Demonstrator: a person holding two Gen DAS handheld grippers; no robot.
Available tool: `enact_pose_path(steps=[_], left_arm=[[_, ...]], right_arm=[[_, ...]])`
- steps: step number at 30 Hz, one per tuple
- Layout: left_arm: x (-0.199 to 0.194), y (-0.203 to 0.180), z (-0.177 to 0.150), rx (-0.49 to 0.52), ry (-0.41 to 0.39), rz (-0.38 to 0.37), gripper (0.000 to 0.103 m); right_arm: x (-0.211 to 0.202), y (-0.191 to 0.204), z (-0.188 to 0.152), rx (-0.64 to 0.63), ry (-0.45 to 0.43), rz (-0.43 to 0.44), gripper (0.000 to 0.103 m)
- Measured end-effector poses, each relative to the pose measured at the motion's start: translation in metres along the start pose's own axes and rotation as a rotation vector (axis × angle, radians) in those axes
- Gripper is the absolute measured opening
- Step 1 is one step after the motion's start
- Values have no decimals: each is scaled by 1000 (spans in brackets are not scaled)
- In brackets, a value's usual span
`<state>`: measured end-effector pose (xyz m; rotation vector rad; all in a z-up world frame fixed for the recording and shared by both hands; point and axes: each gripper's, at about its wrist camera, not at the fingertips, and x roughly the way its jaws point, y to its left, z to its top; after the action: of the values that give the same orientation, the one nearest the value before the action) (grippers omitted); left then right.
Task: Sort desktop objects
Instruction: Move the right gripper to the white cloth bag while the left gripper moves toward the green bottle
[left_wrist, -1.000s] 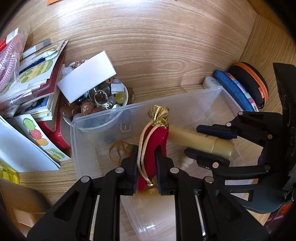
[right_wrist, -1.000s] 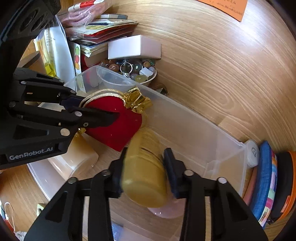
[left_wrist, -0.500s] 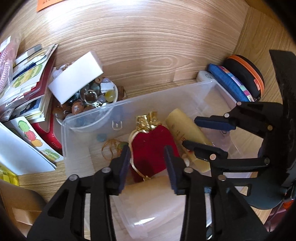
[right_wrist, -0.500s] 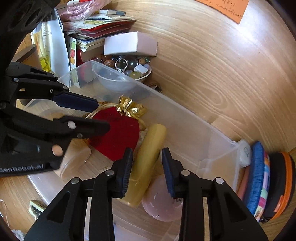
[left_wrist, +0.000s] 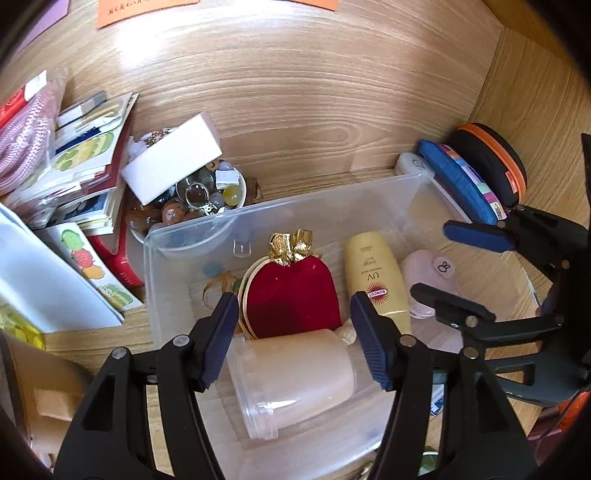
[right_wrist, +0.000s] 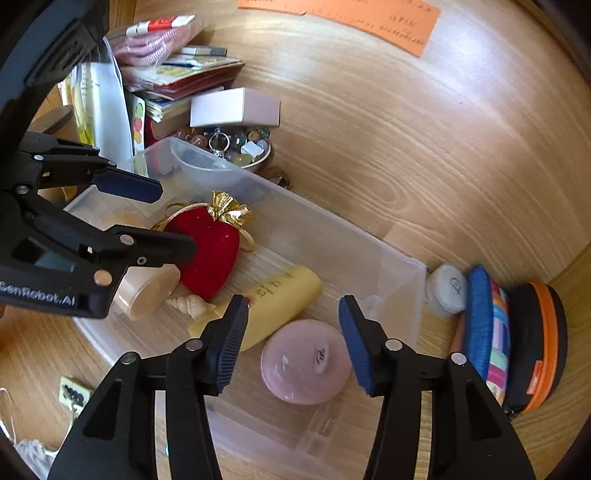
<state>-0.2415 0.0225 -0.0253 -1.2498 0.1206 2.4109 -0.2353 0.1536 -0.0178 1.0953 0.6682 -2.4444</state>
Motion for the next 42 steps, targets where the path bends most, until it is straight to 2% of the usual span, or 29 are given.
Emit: enact_pose_path(steps=[6, 14, 17, 20, 24, 33, 38, 42], left_arm=[[-18, -6, -7, 14, -24, 36, 69], [-44, -19, -20, 28, -48, 72, 74], [-57, -20, -28, 23, -63, 82, 83], [-70, -20, -40, 20, -84, 102, 86], [-82, -22, -58, 10, -92, 134, 88], [-99, -27, -112, -2, -90, 183, 89], [-105, -30, -132, -20, -88, 182, 89], [-109, -33, -151, -45, -87, 177, 90]], right_arm=[[-40, 16, -12, 13, -29, -14, 56], [-65, 21, -28, 40, -66, -15, 60], [-77, 22, -34, 56, -80, -12, 61], [-84, 23, -40, 70, -93, -10, 63], [-98, 25, -56, 99, -112, 6, 67], [-123, 45, -96, 126, -143, 56, 67], [-133, 65, -114, 122, -147, 108, 68], [-138, 85, -129, 102, -135, 149, 72]])
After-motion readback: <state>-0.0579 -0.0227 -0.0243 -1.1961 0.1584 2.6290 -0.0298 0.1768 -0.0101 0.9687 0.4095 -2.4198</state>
